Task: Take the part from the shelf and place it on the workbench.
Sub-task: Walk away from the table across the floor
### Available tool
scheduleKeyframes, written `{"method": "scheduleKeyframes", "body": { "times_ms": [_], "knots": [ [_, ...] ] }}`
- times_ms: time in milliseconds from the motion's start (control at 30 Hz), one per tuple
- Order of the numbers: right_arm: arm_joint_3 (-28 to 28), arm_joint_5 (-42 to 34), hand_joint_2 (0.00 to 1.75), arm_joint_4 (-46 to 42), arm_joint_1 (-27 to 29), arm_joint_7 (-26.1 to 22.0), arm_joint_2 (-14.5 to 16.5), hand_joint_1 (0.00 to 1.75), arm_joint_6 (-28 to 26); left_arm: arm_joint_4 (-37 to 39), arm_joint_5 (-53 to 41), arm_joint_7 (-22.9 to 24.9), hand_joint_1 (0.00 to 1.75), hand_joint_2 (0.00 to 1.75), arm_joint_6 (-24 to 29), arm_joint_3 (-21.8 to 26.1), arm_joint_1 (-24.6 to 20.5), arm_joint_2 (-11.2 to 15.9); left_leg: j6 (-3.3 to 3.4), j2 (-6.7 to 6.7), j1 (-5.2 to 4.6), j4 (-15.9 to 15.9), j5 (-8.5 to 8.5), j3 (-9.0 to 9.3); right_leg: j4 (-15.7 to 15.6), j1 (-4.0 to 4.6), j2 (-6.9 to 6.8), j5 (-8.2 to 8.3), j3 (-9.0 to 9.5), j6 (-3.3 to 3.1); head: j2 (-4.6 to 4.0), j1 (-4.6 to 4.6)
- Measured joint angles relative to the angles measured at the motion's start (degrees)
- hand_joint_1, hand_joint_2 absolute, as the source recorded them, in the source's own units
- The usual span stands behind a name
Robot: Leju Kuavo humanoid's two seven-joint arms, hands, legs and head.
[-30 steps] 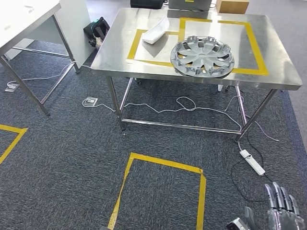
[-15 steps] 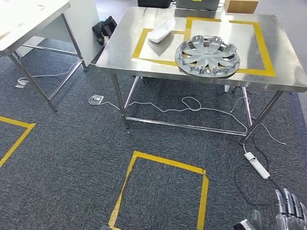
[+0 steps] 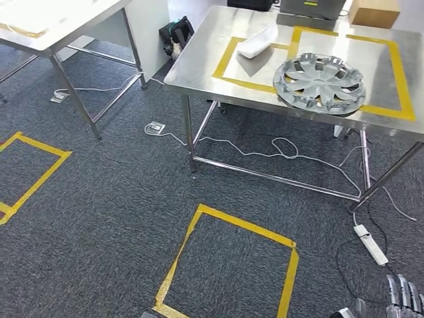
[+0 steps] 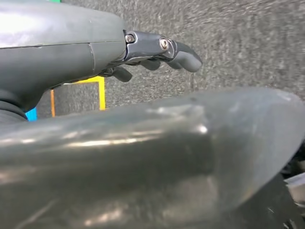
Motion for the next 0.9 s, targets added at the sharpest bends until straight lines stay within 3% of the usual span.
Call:
{"method": "scheduleKeyframes", "body": {
  "times_ms": [33,100,167,200,233,267,300,333,400,433,467,533,567,633,700,733,767,833,900],
  "knots": [
    [-0.71,0.08,0.00,0.40,-0.40,-0.21,0.43,0.00,0.00,0.00,-0.01,0.01,0.00,0.00,0.00,0.02,0.08,-0.01,0.33,-0.59,0.06,-0.02,0.08,-0.06,0.21,-0.10,0.30,-0.34,0.07,0.30,0.00,0.07],
    [-1.77,0.19,0.00,1.11,-0.87,-0.44,1.08,0.00,-0.01,0.00,-0.01,0.02,0.00,0.00,0.01,0.04,0.11,-0.03,1.08,-1.76,0.26,-0.11,0.42,-0.15,3.59,-0.31,2.68,-2.72,-1.20,0.81,0.00,0.24],
    [-2.57,0.22,0.00,1.84,-0.96,-0.51,1.58,0.00,-0.02,0.00,-0.01,0.02,0.00,0.00,0.00,0.04,0.04,-0.07,1.54,-3.10,0.26,-0.10,0.63,-0.31,11.47,-0.34,5.14,-6.63,-4.80,1.03,0.00,0.42],
    [-2.89,0.23,0.00,2.18,-0.98,-0.52,1.81,0.00,-0.02,0.00,-0.01,0.02,0.00,0.00,0.00,0.05,0.05,-0.08,1.64,-3.85,0.20,-0.09,0.69,-0.38,15.16,-0.31,5.52,-7.91,-6.65,1.03,0.00,0.43],
    [-3.14,0.23,0.00,2.47,-1.02,-0.52,2.00,0.00,-0.02,0.00,-0.01,0.04,0.00,0.00,0.00,0.05,0.11,-0.06,1.69,-4.60,0.14,-0.08,0.73,-0.40,17.17,-0.29,5.68,-8.13,-7.81,0.96,0.00,0.45],
    [-3.35,0.23,0.00,2.69,-1.07,-0.52,2.15,0.00,-0.02,0.00,-0.02,0.05,0.00,0.00,0.00,0.06,0.16,-0.04,1.70,-5.34,0.08,-0.07,0.76,-0.39,16.96,-0.29,5.77,-7.24,-7.97,0.83,0.00,0.46],
    [-3.58,0.27,0.00,2.90,-1.17,-0.64,2.28,0.00,0.12,0.00,-0.04,0.07,0.00,0.00,-0.01,0.07,0.19,-0.04,1.67,-6.12,0.04,-0.06,0.80,-0.34,14.37,-0.29,6.03,-5.34,-6.99,0.65,0.00,0.47],
    [-3.96,0.35,0.00,3.28,-1.47,-0.95,2.43,0.00,0.49,0.00,-0.12,0.08,0.00,0.00,-0.02,0.07,0.19,-0.05,1.61,-6.86,0.05,-0.06,0.86,-0.29,10.21,-0.31,7.00,-3.02,-5.17,0.44,0.00,0.48],
    [-5.59,0.79,0.00,5.38,-2.98,-2.38,2.89,0.00,1.00,0.00,-0.44,0.12,0.00,0.00,-0.13,0.06,0.08,-0.08,1.22,-8.16,-0.04,0.07,0.97,-0.37,2.55,-0.40,9.69,-0.10,-1.87,0.04,0.00,0.44],
    [-7.03,1.13,0.00,7.66,-4.42,-3.39,3.10,0.00,0.64,0.00,-0.69,0.15,0.00,0.00,-0.22,0.06,0.03,-0.09,0.91,-8.68,0.02,0.10,1.05,-0.50,0.67,-0.36,10.62,0.32,-1.10,-0.13,0.00,0.40],
    [-8.95,1.50,0.00,10.97,-6.20,-4.42,3.25,0.00,-0.35,0.00,-0.93,0.19,0.00,0.00,-0.33,0.06,-0.01,-0.10,0.52,-9.20,0.12,0.08,1.17,-0.67,0.13,-0.21,10.72,0.24,-0.95,-0.32,0.00,0.39],
    [-13.41,2.23,0.00,18.74,-10.04,-5.67,3.30,0.00,-2.65,0.00,-1.38,0.24,0.00,0.00,-0.55,0.06,-0.01,-0.10,-0.20,-9.81,0.41,0.12,1.29,-1.01,-0.17,-0.04,9.48,0.62,-0.51,-0.89,0.00,0.39],
    [-15.84,2.59,0.00,22.85,-11.85,-5.76,3.29,0.00,-3.48,0.00,-1.52,0.26,0.00,0.00,-0.65,0.06,-0.02,-0.09,-0.49,-9.14,0.41,0.91,0.71,-1.49,-0.45,-0.10,8.78,0.91,-0.27,-1.27,0.00,0.29],
    [-20.67,3.77,0.00,30.51,-14.84,-4.67,3.27,0.00,-4.23,0.00,-1.71,0.26,0.00,0.00,-0.77,0.07,-0.10,-0.05,-0.99,-6.45,0.38,5.89,-2.50,-3.95,-0.94,-0.34,7.13,1.38,-0.09,-1.79,0.00,-0.03],
    [-24.95,5.31,0.00,37.38,-16.94,-2.30,3.24,0.00,-4.34,0.00,-1.79,0.31,0.00,0.00,-0.79,0.10,-0.13,-0.01,-1.57,-4.50,0.59,13.41,-6.31,-7.62,-0.96,-0.38,5.45,1.44,-0.30,-1.93,0.00,-0.24],
    [-26.65,6.11,0.00,40.69,-17.87,-0.31,3.26,0.00,-4.23,0.00,-1.83,0.47,0.00,0.00,-0.78,0.13,-0.10,0.01,-1.84,-4.16,0.78,15.72,-6.95,-8.68,-0.95,-0.43,4.60,1.44,-0.40,-1.91,0.00,-0.22],
    [-28.07,6.77,0.00,44.19,-18.89,2.31,3.29,0.00,-3.87,0.00,-1.86,0.67,0.00,0.00,-0.74,0.18,-0.05,0.03,-2.11,-3.93,0.99,16.04,-6.49,-8.74,-0.93,-0.52,3.83,1.43,-0.47,-1.84,0.00,-0.24],
    [-30.12,7.51,0.00,50.93,-20.81,8.44,3.46,0.00,-2.08,0.00,-1.99,1.01,0.00,0.00,-0.60,0.35,-0.04,0.06,-2.67,-2.90,1.41,10.51,-3.15,-5.55,-0.86,-0.79,2.54,1.30,-0.37,-1.44,0.00,-0.25],
    [-31.56,7.21,0.00,55.90,-22.08,13.02,3.70,0.00,0.58,-0.01,-2.08,1.05,0.00,0.00,-0.45,0.54,-0.21,-0.11,-2.91,-0.23,1.70,3.17,-0.53,-1.44,-0.47,-0.63,1.49,0.80,-0.30,-0.59,0.00,-0.47]
  ]
}}
